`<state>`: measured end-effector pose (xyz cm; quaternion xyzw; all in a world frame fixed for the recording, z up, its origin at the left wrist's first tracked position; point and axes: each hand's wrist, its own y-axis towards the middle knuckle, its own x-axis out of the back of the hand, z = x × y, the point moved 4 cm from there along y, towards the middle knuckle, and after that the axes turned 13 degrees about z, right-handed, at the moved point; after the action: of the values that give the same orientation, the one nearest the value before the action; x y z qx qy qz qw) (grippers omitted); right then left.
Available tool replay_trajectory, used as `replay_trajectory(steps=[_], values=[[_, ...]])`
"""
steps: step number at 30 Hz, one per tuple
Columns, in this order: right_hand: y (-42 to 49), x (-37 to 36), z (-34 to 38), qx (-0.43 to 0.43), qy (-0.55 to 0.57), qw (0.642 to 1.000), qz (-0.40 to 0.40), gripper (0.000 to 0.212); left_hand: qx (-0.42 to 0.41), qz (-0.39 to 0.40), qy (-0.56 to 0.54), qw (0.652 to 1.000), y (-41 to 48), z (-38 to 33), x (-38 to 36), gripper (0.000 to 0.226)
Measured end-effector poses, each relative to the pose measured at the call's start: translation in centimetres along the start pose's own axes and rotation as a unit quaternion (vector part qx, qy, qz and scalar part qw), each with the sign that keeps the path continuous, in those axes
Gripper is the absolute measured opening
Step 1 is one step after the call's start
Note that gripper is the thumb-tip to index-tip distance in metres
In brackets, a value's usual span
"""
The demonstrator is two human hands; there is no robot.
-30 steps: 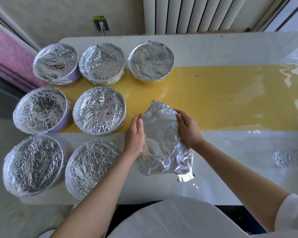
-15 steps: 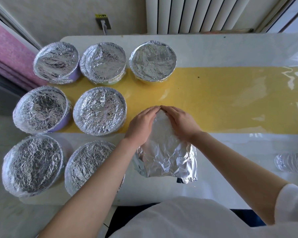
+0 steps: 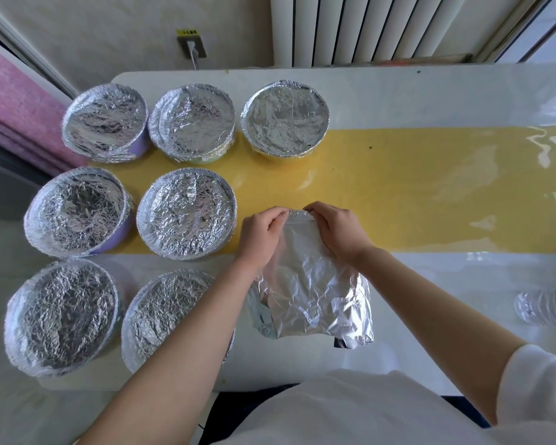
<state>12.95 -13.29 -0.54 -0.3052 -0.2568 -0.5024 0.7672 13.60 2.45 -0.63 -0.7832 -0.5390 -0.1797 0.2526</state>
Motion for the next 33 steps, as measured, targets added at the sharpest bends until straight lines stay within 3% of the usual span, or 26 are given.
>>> replay_trajectory(steps=[6, 10, 14, 18, 21, 25, 29, 33], values=[[0.2, -0.4, 0.0, 0.011, -0.047, 0.997, 0.057, 0.03, -0.009, -0.026, 0.015, 1.0, -1.0, -0.3, -0.1, 0.024], [-0.5, -0.4, 0.7, -0.006, -0.099, 0.995, 0.022, 0.044, 0.05, -0.074, 0.007, 0.996, -2.9, -0.1, -0.6, 0.029], [-2.6, -1.1, 1.7, -0.03, -0.121, 0.992, -0.003, 0.05, 0.117, -0.112, -0.03, 0.986, -5.4, -0.2, -1.8, 0.048], [-4.5, -1.7, 1.2, -0.055, -0.15, 0.987, 0.002, 0.052, 0.116, -0.134, -0.055, 0.983, -7.9, -0.6, -3.1, 0.064], [-5.3, -1.6, 0.5, -0.07, -0.144, 0.987, -0.015, 0.051, 0.133, -0.137, -0.078, 0.978, -10.0, -0.6, -3.7, 0.056], [-5.5, -1.4, -0.7, -0.078, -0.065, 0.994, -0.034, 0.046, 0.168, -0.14, -0.119, 0.968, -11.6, -0.5, -3.2, 0.03], [-5.4, -1.5, -1.2, -0.078, -0.006, 0.996, -0.03, 0.044, 0.093, -0.129, -0.021, 0.987, -10.3, -1.0, -1.7, 0.028], [-5.4, -1.3, -0.9, -0.074, 0.031, 0.996, -0.05, 0.04, 0.022, -0.048, 0.015, 0.998, -6.7, -1.4, -1.9, 0.041]])
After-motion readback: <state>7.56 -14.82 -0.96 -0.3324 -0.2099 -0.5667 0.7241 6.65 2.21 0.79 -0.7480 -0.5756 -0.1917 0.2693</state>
